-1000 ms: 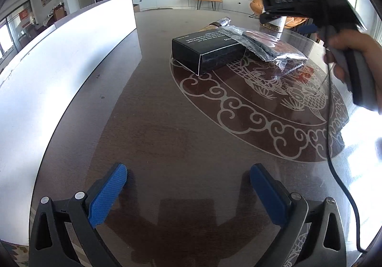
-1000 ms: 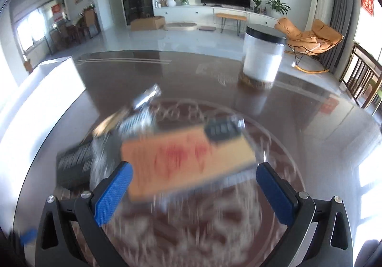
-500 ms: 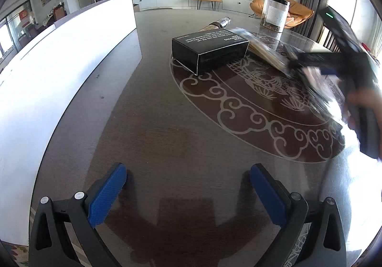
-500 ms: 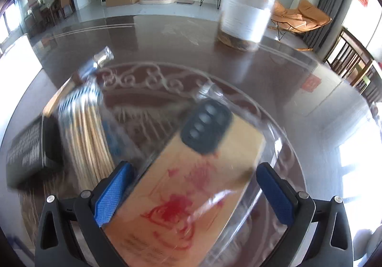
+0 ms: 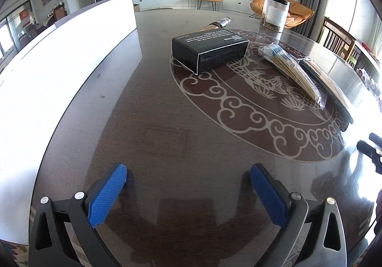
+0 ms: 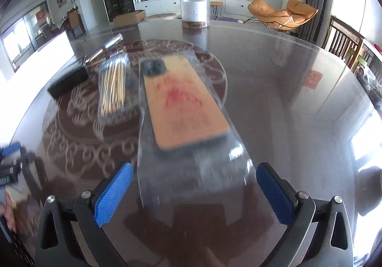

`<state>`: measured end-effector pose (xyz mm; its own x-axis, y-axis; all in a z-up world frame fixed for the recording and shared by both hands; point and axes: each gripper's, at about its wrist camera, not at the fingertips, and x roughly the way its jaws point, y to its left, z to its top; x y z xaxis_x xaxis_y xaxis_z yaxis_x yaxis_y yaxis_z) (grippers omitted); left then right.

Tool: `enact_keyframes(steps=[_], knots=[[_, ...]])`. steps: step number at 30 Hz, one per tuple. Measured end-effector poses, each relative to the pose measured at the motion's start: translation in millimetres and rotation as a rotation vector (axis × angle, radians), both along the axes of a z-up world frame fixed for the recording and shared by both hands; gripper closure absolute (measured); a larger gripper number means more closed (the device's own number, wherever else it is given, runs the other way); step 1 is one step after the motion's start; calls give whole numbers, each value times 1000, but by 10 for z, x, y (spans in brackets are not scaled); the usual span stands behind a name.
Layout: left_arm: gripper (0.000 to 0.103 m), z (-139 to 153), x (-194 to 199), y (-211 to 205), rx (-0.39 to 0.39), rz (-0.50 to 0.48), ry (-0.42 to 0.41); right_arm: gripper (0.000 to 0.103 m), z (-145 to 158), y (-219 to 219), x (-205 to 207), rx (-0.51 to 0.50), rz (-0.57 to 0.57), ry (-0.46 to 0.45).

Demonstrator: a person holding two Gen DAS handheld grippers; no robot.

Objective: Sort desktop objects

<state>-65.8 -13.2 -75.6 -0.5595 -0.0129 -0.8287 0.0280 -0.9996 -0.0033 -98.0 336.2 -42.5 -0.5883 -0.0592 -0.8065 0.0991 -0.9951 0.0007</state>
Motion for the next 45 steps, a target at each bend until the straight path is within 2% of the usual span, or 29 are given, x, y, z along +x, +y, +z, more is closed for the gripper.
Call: enact_keyframes(steps=[3, 8, 9, 12, 15, 18, 21, 26, 30, 33, 35, 37, 38, 39, 41, 42, 45], knots=[[0, 1, 3, 5, -1, -1, 0, 0, -77, 8, 164, 29, 12, -20], [0, 5, 14, -8, 0, -26, 0, 0, -116, -14, 126, 15, 7, -9], [0, 8, 4, -6, -2, -55, -1, 0, -122, -25, 130, 16, 3, -9], [0, 15, -173, -26, -8, -244, -38, 0, -133, -34, 127, 17, -1, -9], [0, 32, -530, -108, -20, -320, -119, 0, -134, -34, 125, 17, 0, -9], [0, 41, -889, -160, -31, -384, -160, 0, -133, -34, 125, 17, 0, -9], [0, 40, -1231, -245, -30, -362, -170, 0, -133, -33, 126, 17, 0, -9], [0, 51, -1628, -178, -50, -389, -166, 0, -132, -33, 127, 17, 0, -9], [0, 118, -1794, 29, -64, -450, -137, 0, -132, -33, 127, 16, 0, -9], [0, 95, -1873, 194, -94, -472, -147, 0, -132, -32, 129, 16, 0, -9], [0, 99, -1927, 235, -83, -459, -148, 0, -132, -33, 126, 16, 1, -9], [0, 99, -1959, 244, -59, -400, -166, 0, -132, -32, 126, 16, 1, -9], [13, 104, -1975, 244, -45, -374, -166, 0, -131, -31, 127, 16, 1, -9], [18, 144, -1945, 204, -27, -342, -145, 0, -132, -33, 125, 16, 1, -9], [41, 177, -1901, 162, -13, -305, -126, 0, -133, -33, 124, 16, 2, -9], [45, 199, -1830, 125, 7, -292, -118, 0, -134, -31, 126, 16, 2, -9], [45, 224, -1579, 9, 27, -211, -93, 0, -133, -33, 125, 16, 2, -9]])
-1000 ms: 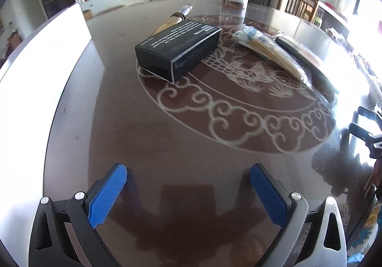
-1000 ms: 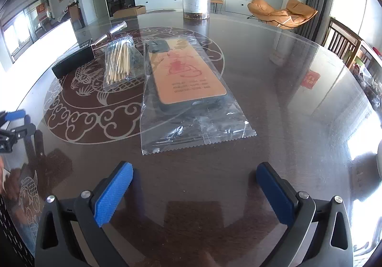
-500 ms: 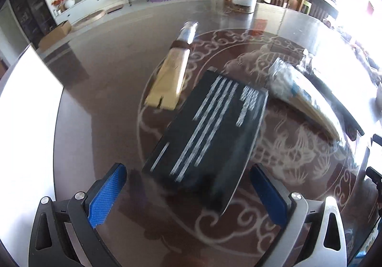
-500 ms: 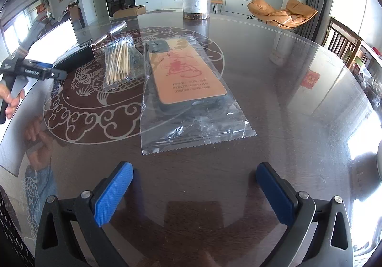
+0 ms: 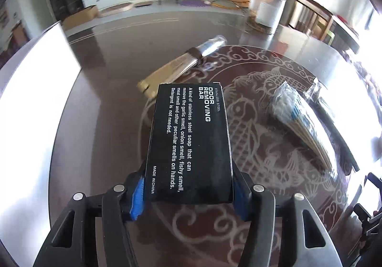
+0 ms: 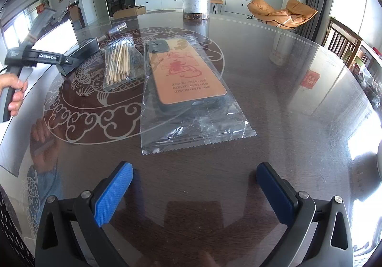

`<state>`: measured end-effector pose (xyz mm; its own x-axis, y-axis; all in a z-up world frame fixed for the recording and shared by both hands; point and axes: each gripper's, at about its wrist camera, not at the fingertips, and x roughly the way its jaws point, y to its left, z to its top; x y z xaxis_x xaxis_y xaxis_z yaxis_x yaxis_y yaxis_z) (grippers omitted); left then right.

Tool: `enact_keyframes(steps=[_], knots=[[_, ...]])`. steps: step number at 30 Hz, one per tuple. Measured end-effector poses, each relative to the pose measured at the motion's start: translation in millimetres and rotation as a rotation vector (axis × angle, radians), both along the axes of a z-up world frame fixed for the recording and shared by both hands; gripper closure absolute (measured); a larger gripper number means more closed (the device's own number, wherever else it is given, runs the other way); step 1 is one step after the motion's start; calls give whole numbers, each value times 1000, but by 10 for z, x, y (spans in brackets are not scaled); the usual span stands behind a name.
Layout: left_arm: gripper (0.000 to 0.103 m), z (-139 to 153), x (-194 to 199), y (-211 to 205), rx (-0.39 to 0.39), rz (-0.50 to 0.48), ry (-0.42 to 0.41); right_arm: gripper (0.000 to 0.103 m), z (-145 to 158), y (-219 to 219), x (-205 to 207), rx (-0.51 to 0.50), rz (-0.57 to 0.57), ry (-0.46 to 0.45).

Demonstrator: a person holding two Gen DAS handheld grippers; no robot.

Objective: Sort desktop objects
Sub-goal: 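Grasp the black odor removing bar box with the left tool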

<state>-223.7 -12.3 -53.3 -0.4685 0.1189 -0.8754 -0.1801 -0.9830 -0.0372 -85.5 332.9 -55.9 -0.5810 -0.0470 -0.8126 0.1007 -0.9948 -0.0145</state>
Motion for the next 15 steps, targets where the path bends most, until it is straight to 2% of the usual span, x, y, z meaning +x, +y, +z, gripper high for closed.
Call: enact_keyframes(steps=[8, 11, 15], knots=[[45, -65, 1065, -396, 87, 162, 30, 0, 0, 0, 2, 0, 0, 0], [45, -64, 1317, -425, 96, 170, 33, 0, 0, 2, 4, 0, 0, 0], [41, -85, 1491, -422, 63, 160, 50, 0, 1, 2, 3, 0, 0, 0]])
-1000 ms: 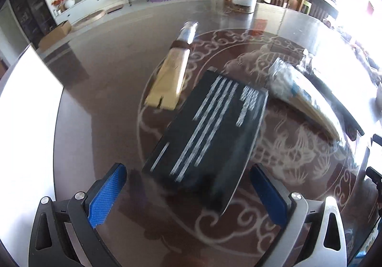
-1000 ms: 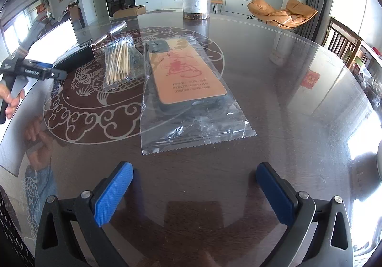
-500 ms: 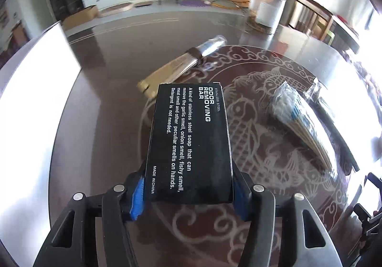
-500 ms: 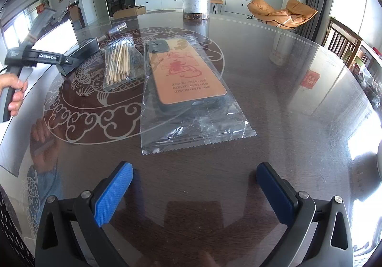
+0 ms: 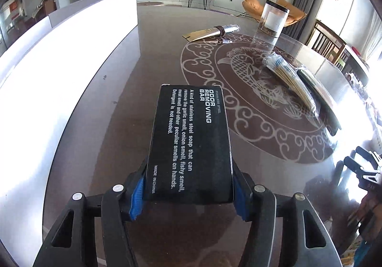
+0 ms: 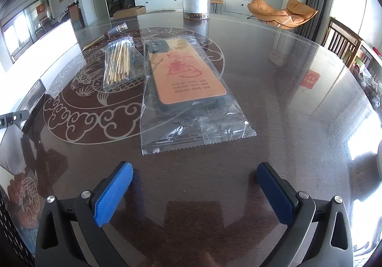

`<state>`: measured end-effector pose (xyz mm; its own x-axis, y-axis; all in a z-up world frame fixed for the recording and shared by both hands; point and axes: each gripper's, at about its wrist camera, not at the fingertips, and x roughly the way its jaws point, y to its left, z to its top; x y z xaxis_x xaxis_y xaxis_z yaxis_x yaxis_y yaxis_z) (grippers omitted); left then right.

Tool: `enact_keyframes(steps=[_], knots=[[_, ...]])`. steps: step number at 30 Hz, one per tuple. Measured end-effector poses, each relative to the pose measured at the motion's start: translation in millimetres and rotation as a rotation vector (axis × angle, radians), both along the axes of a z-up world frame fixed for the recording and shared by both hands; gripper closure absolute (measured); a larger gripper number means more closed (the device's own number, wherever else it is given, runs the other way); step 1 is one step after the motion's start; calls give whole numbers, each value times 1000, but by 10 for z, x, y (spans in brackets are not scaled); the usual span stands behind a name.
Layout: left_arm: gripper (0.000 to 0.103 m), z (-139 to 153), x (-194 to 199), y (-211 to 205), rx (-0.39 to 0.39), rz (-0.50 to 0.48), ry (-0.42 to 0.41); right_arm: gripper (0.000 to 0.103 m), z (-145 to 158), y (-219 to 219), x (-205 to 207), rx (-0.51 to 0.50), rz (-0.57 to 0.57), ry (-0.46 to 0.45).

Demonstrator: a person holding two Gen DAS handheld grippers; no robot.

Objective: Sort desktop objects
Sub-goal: 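Grasp the black odor removing bar box with the left tool, then lift the black box with the left tool while the right tool reaches for the cotton swab bag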

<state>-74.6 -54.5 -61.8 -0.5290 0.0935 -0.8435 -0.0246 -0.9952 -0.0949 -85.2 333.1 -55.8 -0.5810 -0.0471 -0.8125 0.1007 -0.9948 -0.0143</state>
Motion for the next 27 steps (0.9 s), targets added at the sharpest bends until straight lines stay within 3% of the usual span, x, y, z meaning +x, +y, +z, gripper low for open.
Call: enact_keyframes(steps=[2, 9, 13, 27], knots=[[28, -37, -21, 30, -16, 9, 1, 0, 0, 0, 0, 0, 0, 0], [13, -113, -36, 115, -100, 16, 24, 0, 0, 0, 0, 0, 1, 0], [4, -134, -34, 115, -103, 26, 26, 0, 0, 1, 0, 0, 1, 0], [0, -131, -37, 94, -101, 33, 25, 0, -1, -1, -2, 0, 2, 0]])
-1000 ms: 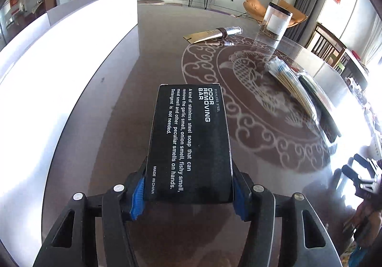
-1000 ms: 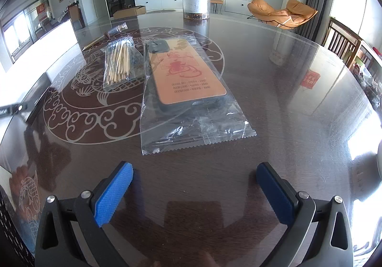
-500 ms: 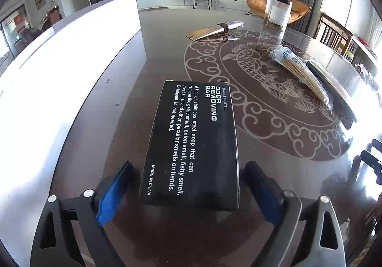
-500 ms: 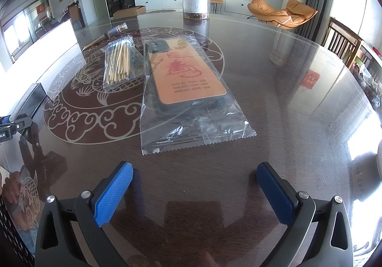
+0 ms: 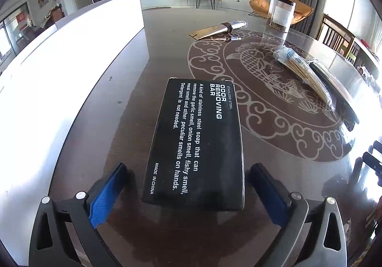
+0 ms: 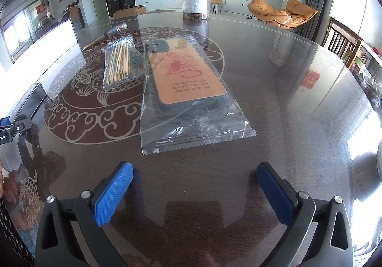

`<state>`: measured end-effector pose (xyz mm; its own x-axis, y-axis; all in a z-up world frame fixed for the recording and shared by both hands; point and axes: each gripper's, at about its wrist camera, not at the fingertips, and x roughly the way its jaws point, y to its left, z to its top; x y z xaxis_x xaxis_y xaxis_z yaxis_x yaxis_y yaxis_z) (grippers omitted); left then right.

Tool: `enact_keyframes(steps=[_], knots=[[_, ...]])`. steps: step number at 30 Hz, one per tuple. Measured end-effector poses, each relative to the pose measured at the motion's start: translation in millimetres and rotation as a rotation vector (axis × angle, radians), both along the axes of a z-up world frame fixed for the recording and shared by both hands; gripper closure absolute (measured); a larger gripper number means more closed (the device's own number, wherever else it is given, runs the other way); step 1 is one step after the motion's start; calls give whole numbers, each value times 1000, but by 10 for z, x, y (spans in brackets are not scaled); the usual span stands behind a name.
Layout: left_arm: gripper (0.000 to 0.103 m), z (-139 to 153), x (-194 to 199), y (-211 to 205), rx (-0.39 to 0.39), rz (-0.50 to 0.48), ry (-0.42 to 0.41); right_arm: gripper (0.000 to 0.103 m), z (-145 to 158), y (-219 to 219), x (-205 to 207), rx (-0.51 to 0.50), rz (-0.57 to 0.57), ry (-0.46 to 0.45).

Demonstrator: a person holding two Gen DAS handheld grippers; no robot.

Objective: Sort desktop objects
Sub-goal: 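Lift the black box with the left tool while the right tool reaches for the cotton swab bag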

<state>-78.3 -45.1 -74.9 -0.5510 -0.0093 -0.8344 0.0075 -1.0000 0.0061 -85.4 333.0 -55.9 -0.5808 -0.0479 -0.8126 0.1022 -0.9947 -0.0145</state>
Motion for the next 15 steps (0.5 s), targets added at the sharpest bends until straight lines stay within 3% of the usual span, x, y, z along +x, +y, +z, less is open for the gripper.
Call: enact_keyframes(steps=[15], knots=[[0, -4, 3, -3, 0, 2, 2, 0, 1, -9, -58, -1, 16, -1]])
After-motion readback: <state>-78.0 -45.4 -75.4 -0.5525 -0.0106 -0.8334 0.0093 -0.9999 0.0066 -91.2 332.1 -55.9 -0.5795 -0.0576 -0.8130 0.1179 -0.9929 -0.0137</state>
